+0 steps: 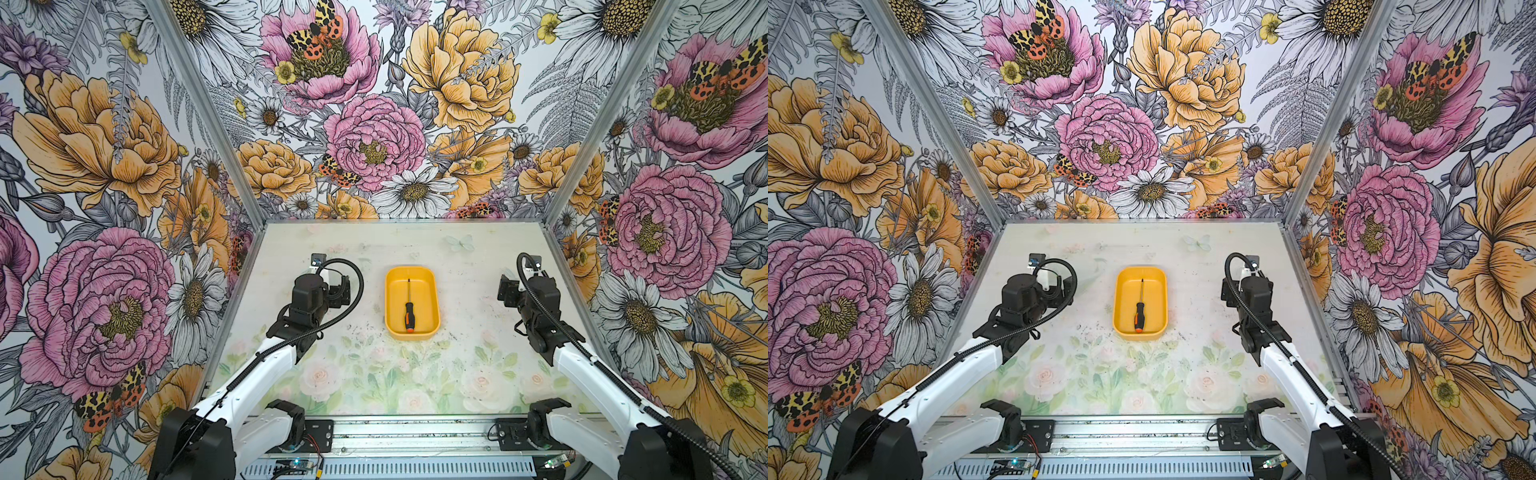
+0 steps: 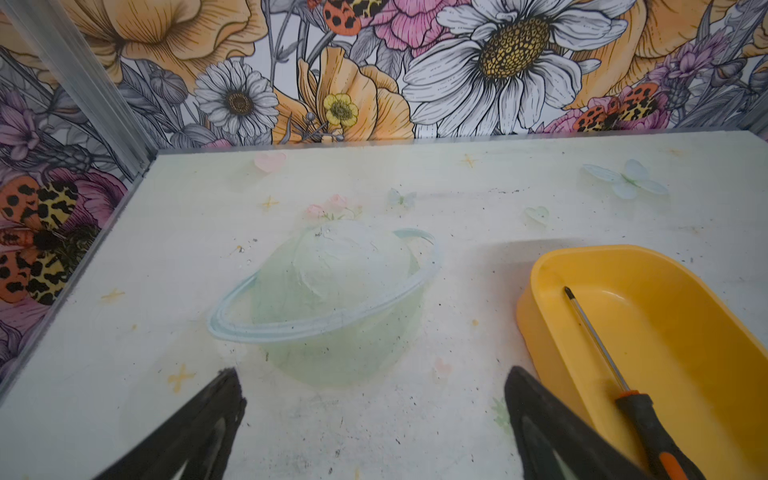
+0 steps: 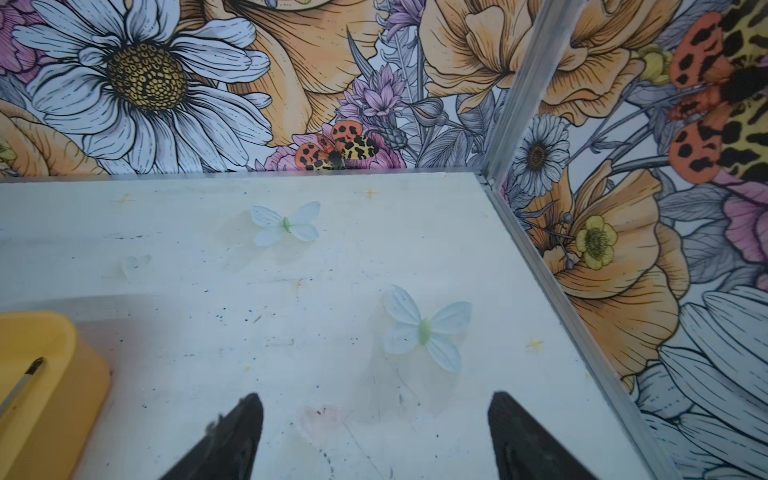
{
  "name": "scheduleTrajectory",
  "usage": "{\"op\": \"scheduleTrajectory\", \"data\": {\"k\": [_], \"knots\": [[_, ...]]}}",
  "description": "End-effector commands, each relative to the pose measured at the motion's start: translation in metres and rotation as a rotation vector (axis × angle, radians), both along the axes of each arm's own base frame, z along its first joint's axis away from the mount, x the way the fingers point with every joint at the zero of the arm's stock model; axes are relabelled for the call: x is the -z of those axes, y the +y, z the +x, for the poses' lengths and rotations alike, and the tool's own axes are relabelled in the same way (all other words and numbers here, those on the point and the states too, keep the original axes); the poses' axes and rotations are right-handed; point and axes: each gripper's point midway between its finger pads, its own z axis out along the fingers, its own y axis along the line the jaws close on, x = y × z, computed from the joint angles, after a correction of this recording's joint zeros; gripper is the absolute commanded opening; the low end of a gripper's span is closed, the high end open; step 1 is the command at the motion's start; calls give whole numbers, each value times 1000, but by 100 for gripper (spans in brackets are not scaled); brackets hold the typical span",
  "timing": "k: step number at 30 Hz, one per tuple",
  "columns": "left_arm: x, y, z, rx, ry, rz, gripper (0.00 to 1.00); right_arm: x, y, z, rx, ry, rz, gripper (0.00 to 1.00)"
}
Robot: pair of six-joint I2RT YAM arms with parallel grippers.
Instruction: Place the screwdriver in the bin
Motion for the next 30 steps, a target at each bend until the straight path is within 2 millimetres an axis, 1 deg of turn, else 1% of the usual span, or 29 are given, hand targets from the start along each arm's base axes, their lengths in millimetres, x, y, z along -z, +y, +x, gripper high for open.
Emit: {"op": "scheduleTrajectory", "data": {"k": [1,4,6,8,10,12,14,16,21,27,30], "knots": [[-32,11,11,-25,-154,45,99,-27,-8,13,3,-219,-7,86],[-30,10,12,7,-213,90,99,-7,-19,16,38,-220,-19,86],[-28,13,12,6,-252,113,99,6,-25,20,62,-212,-22,86],[-23,19,13,-8,-267,127,99,19,-27,25,66,-190,-22,85],[-17,26,14,-27,-259,130,99,20,-27,29,68,-198,-21,85],[-9,28,16,-18,-255,118,99,19,-30,33,75,-209,-23,85],[-1,35,17,-35,-268,102,99,29,-35,39,88,-186,-7,85],[4,40,16,-50,-296,85,99,38,-35,42,87,-179,-3,85],[21,49,19,-71,-260,97,99,51,-27,52,44,-148,-14,85],[43,59,27,-96,-235,69,99,53,-27,53,42,-133,-15,86],[48,58,31,-92,-233,78,99,53,-27,53,43,-133,-14,86]]}}
